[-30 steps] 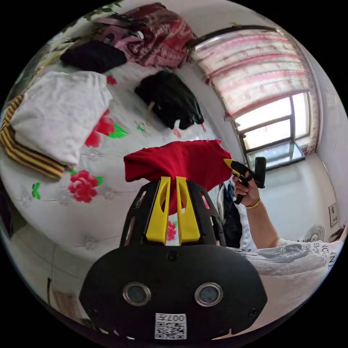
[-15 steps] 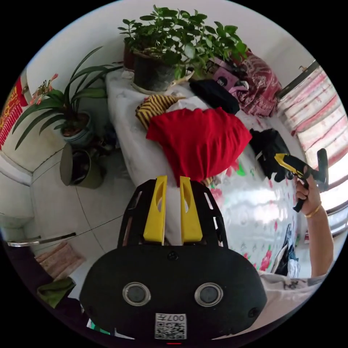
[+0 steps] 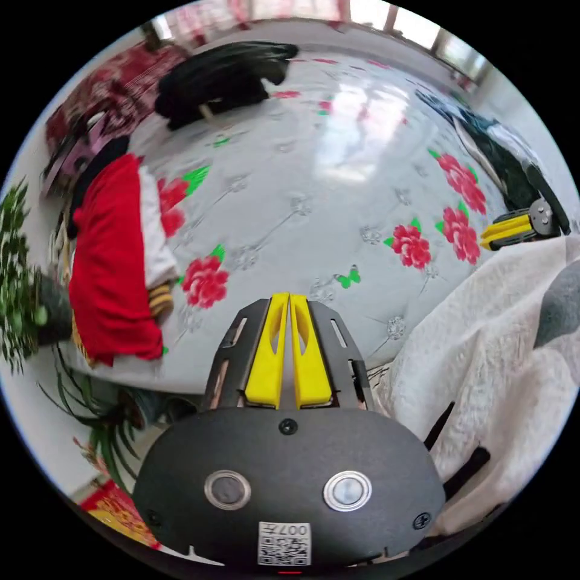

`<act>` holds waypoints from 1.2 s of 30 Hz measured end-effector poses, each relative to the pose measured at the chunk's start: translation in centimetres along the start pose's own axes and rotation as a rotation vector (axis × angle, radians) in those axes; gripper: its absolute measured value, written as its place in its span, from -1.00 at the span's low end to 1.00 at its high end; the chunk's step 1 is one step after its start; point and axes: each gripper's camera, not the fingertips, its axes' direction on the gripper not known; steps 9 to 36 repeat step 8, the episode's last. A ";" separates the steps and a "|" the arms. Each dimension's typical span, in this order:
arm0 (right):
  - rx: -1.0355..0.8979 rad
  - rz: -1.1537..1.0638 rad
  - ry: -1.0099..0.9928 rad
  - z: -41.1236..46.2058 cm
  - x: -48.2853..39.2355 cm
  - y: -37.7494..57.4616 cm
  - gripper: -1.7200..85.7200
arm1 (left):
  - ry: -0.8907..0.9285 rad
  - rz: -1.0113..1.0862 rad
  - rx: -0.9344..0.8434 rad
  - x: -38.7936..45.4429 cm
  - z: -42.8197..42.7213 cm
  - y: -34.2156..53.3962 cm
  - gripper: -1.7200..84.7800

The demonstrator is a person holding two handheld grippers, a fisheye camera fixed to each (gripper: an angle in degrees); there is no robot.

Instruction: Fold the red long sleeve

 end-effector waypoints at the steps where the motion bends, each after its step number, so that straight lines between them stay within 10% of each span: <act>1: -0.019 0.017 -0.016 0.9 0.0 0.2 -0.85 | 0.008 0.070 -0.027 2.8 0.8 -2.1 -0.98; 8: 0.250 0.276 -0.250 0.5 3.7 5.3 -0.92 | 0.006 0.284 -0.140 16.6 6.0 -9.7 -0.98; 36: 0.250 0.276 -0.250 0.5 3.7 5.3 -0.92 | 0.006 0.284 -0.140 16.6 6.0 -9.7 -0.98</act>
